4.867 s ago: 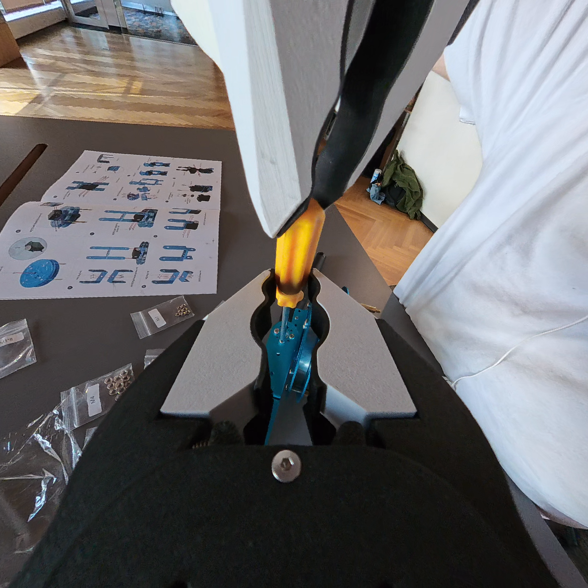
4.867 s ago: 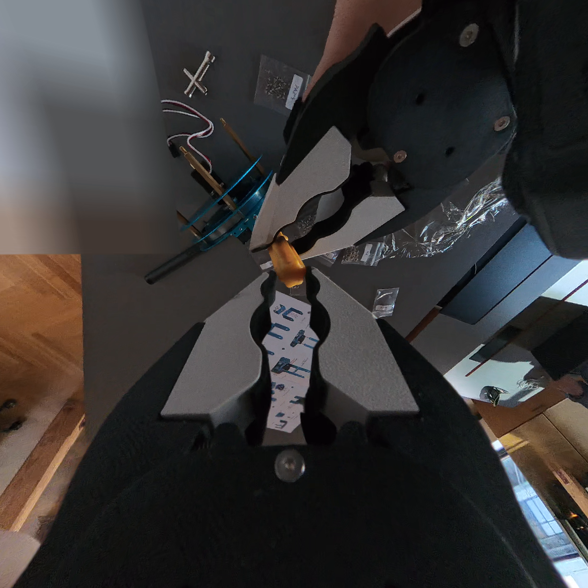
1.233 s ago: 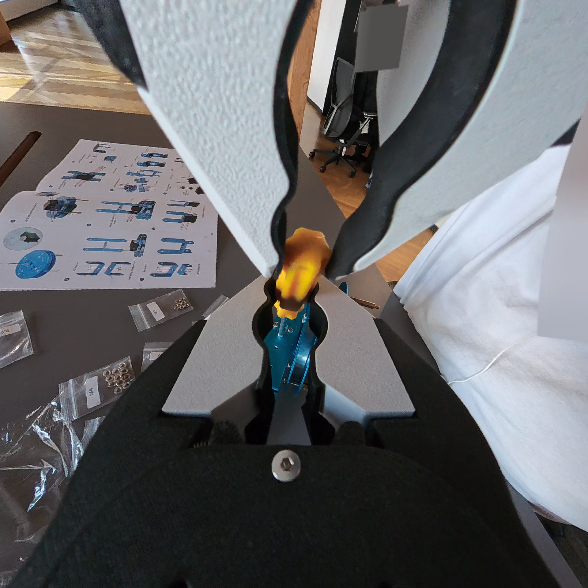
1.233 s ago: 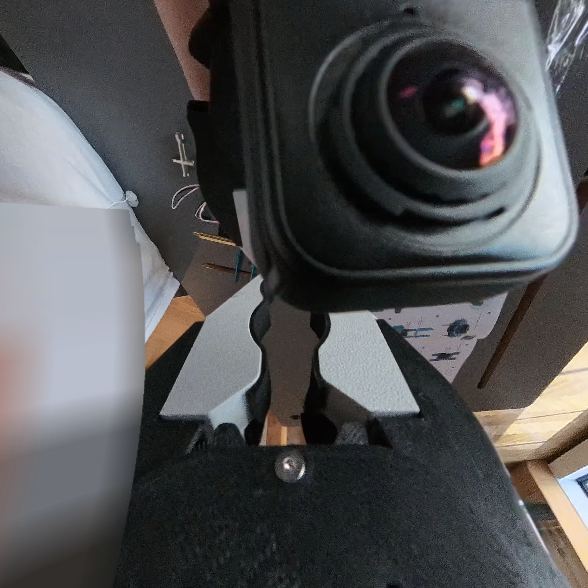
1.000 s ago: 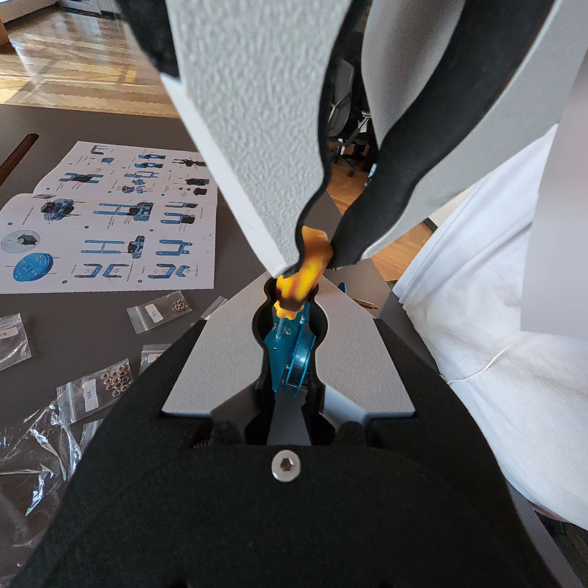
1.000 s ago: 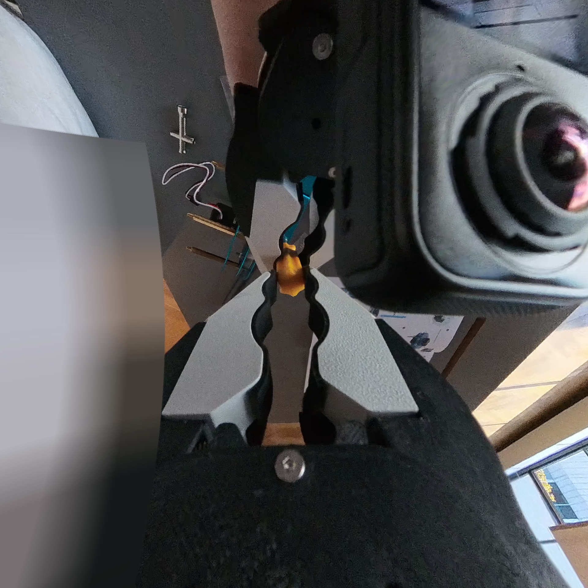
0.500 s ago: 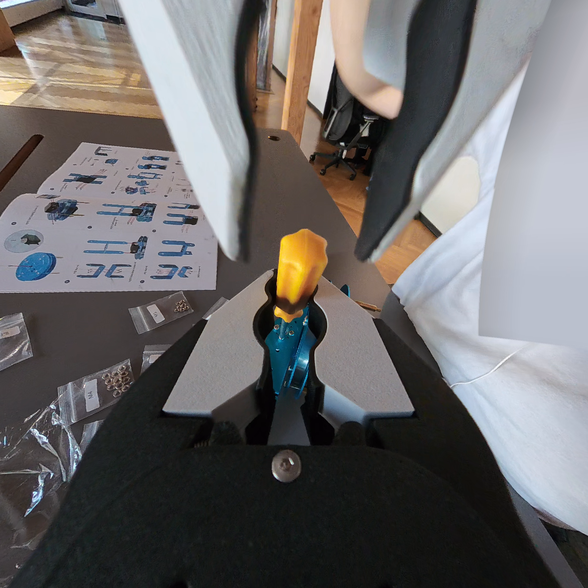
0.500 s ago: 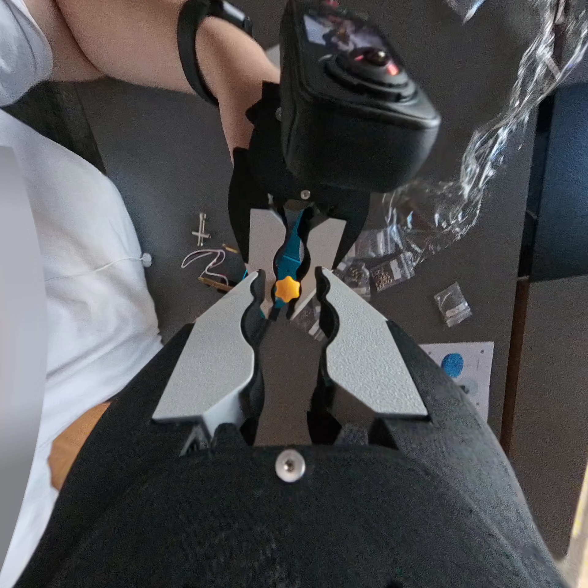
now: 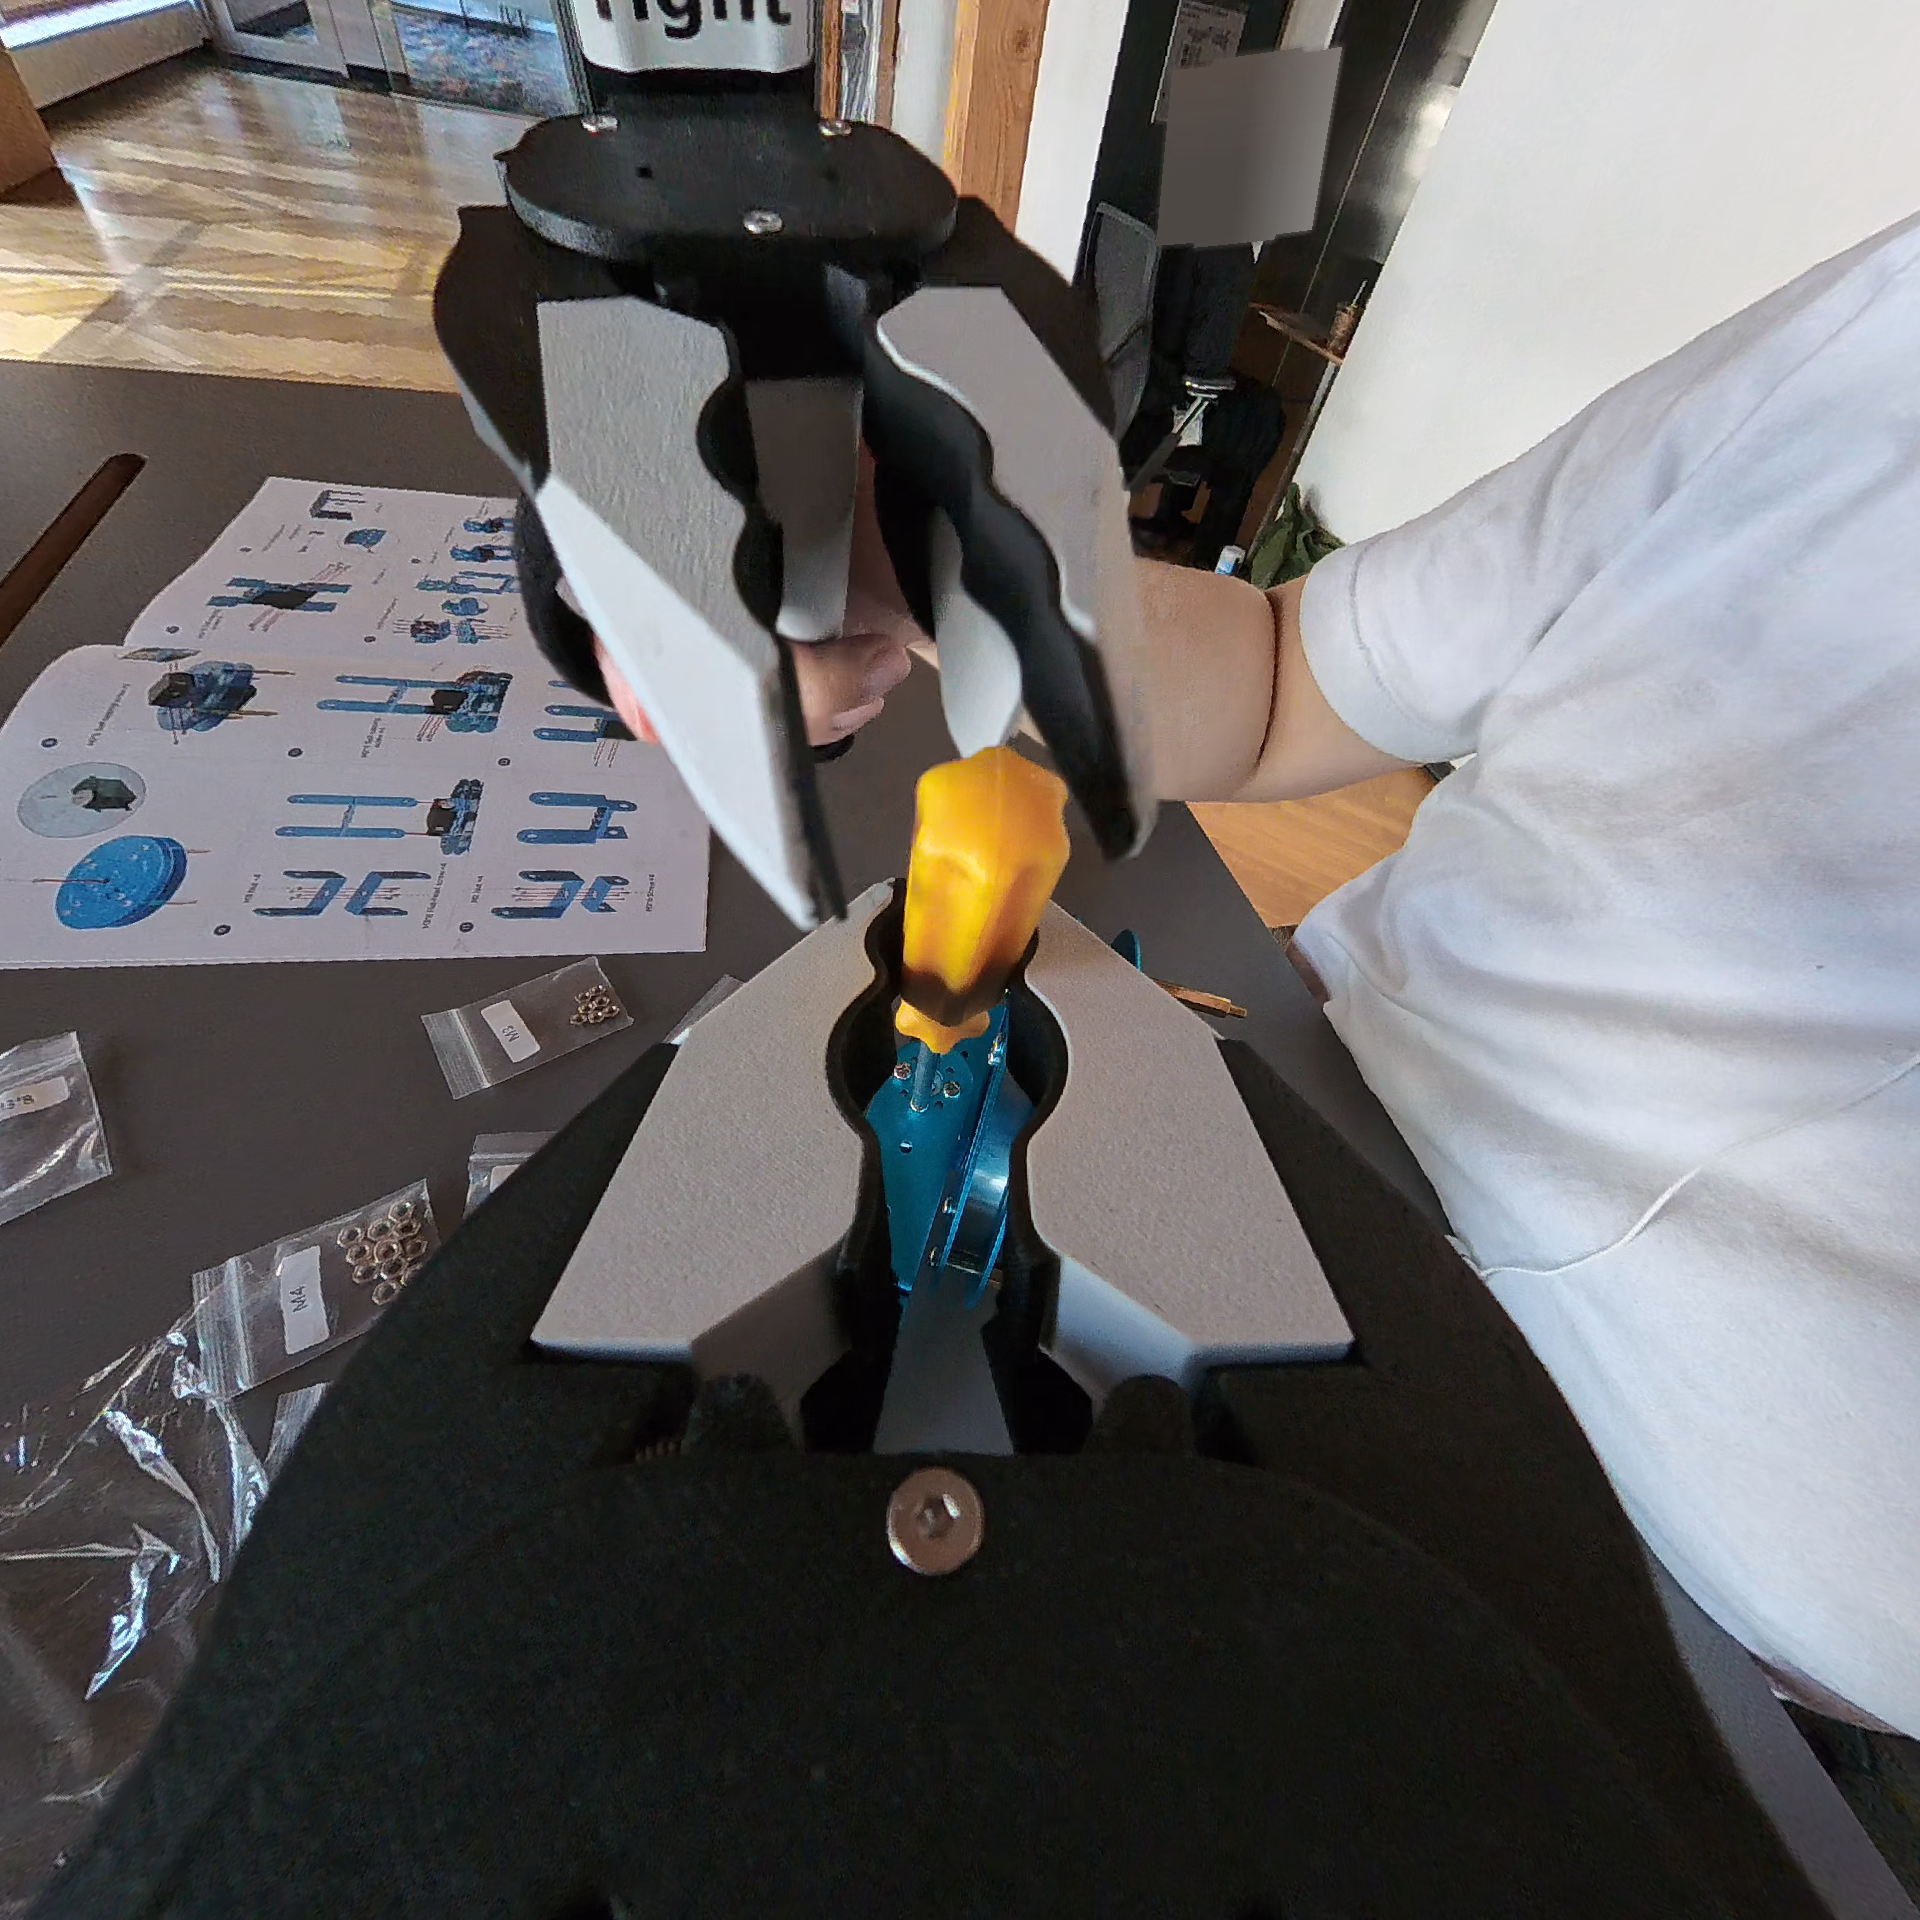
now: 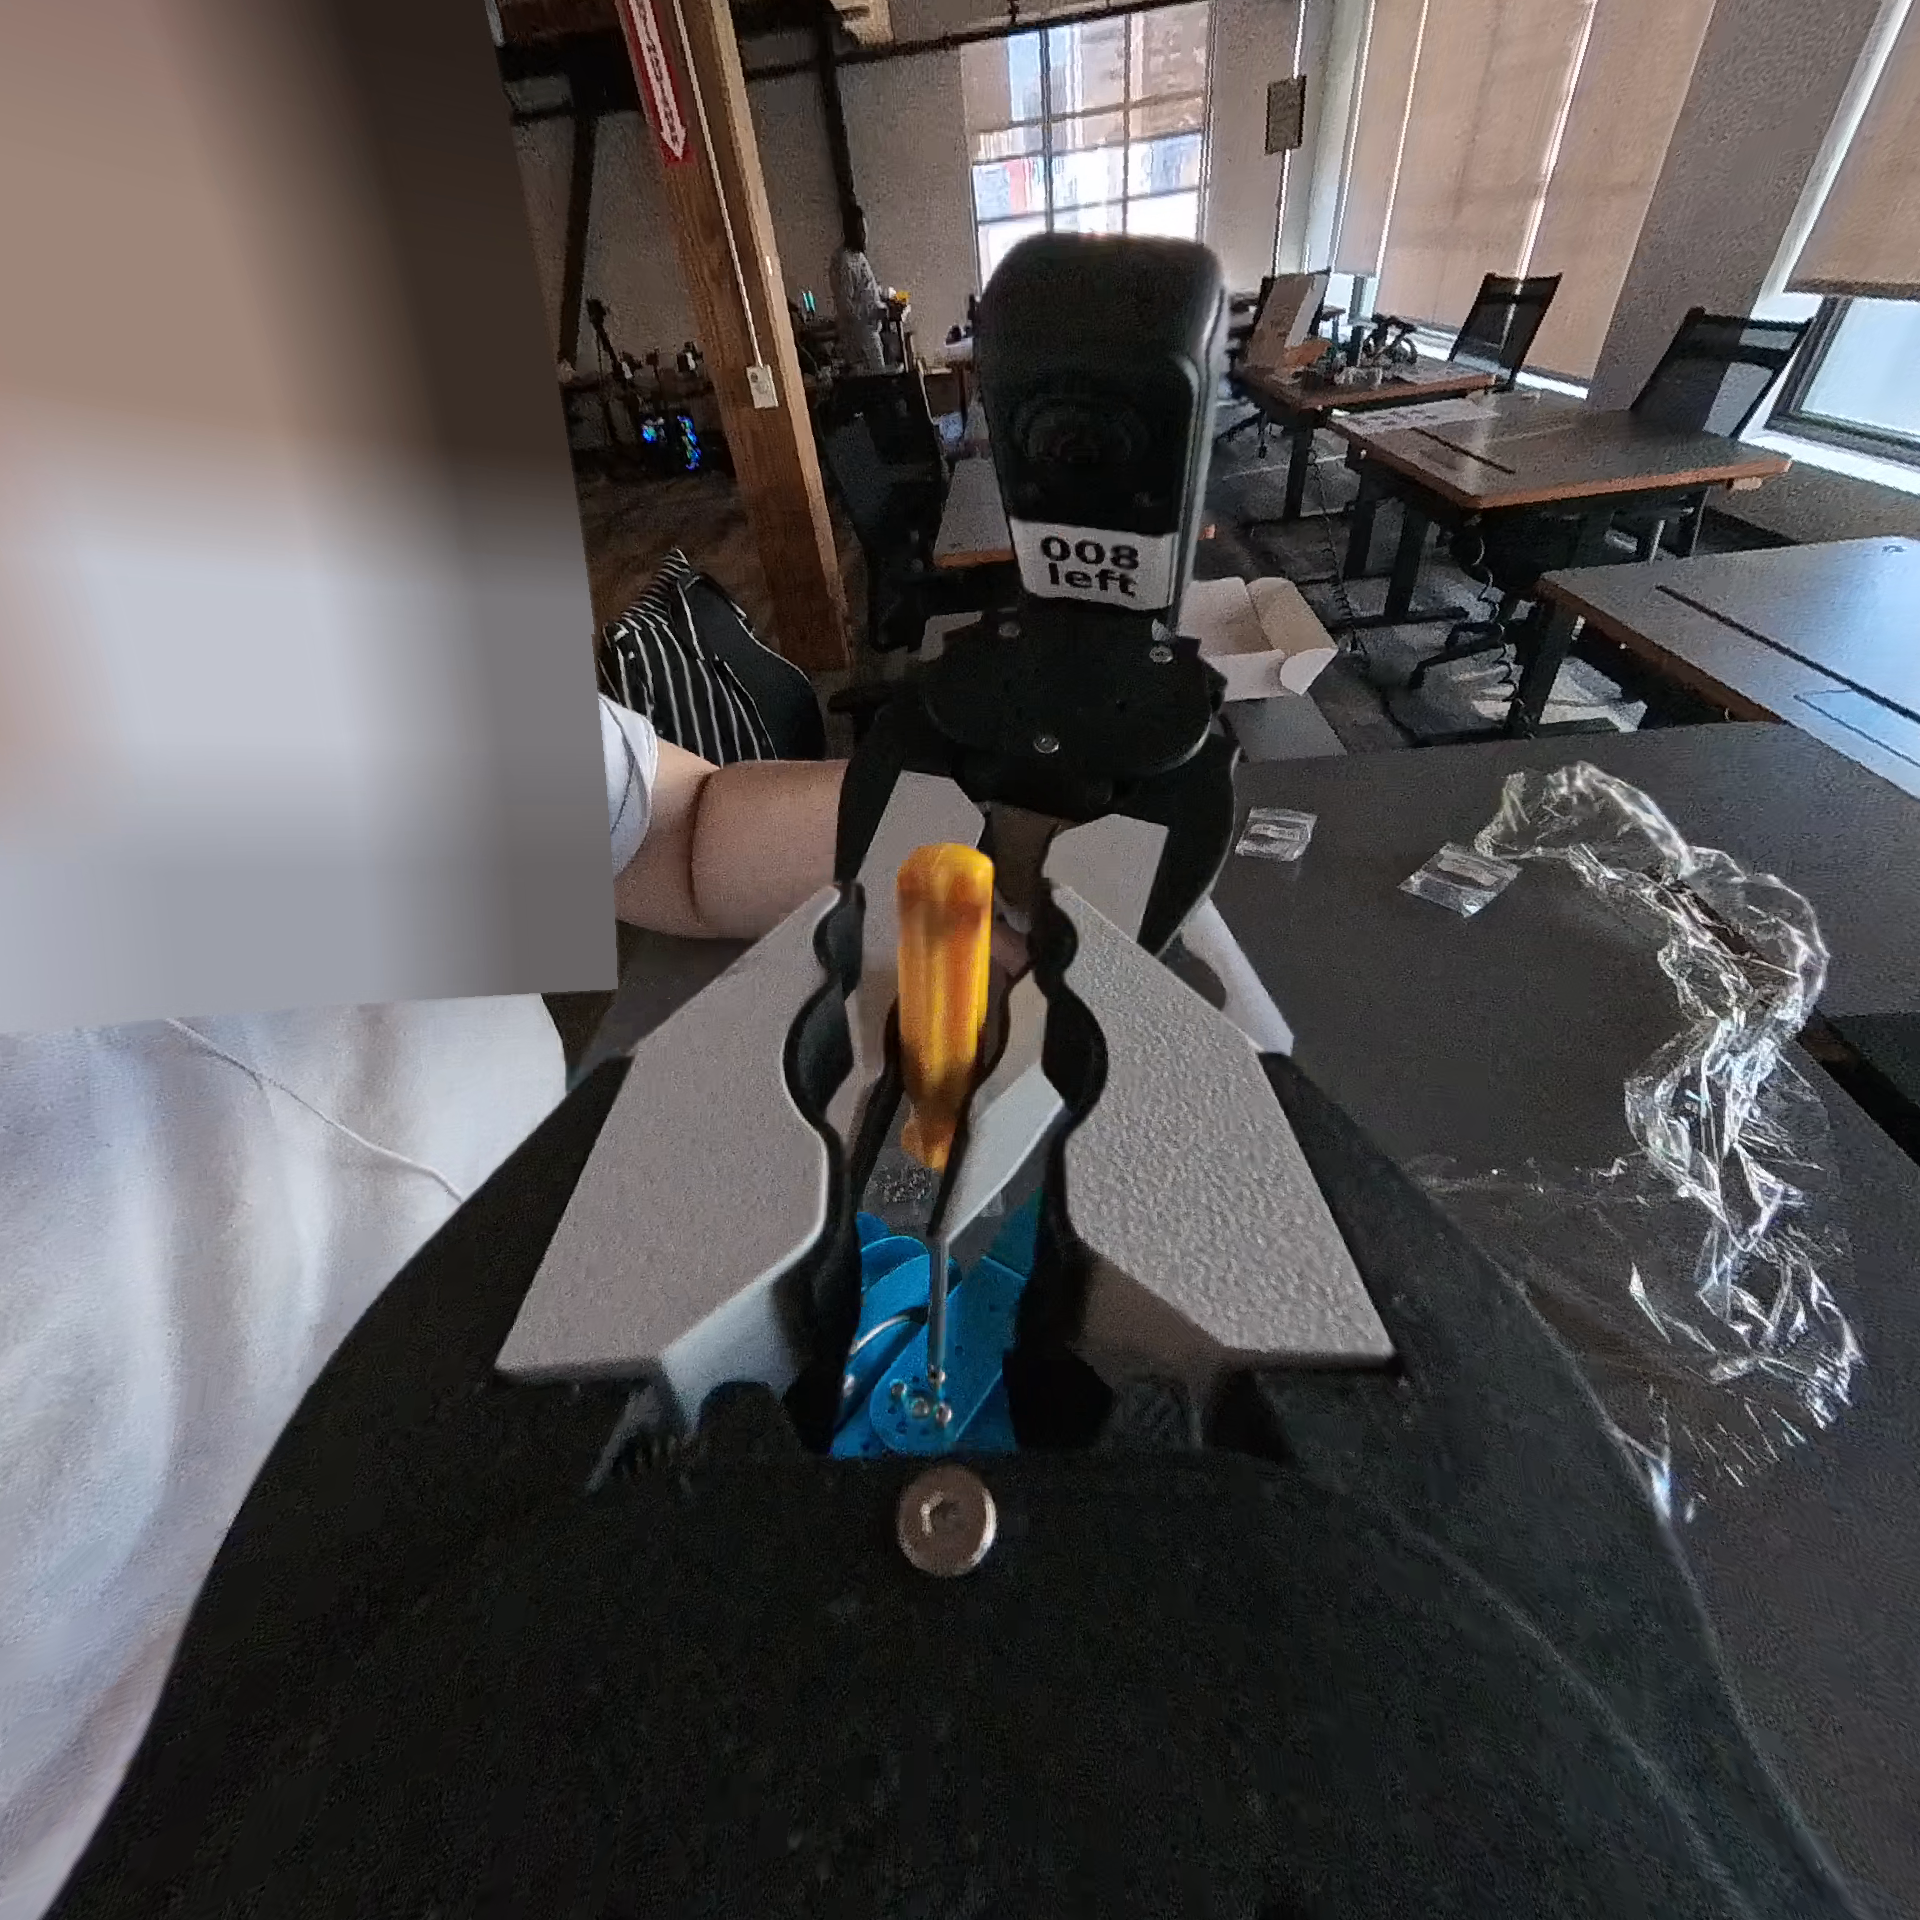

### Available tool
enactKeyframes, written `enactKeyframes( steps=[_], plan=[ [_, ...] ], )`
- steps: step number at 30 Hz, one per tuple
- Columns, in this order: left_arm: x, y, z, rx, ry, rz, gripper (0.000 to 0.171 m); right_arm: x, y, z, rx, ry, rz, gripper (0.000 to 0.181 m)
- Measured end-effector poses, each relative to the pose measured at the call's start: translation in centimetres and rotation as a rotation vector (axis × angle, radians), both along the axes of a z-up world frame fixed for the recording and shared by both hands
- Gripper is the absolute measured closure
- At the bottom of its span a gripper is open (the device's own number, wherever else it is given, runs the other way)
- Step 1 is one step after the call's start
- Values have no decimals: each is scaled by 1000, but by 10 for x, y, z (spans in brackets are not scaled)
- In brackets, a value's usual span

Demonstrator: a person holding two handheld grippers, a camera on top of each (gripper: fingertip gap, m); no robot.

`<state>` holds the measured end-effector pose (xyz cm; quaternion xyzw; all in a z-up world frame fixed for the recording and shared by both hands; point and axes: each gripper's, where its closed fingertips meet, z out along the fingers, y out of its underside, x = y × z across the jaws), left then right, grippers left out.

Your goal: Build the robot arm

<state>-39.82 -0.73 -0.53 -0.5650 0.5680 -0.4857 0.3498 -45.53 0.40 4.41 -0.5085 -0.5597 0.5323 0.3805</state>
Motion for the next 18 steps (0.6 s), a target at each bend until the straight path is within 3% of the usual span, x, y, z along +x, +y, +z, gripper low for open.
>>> enactKeyframes(
  steps=[6, 13, 18],
  plan=[
    [0, 0, 0, 5, 7, 3, 158, -4, -2, -4, 21, -37, -29, 165],
    [-2, 4, -1, -9, -1, 10, 159, -7, 10, -6, 200, -62, -376, 166],
    [-2, 3, -1, 12, 11, 15, 159, -7, 10, 4, 114, 10, -284, 151]
  ],
)
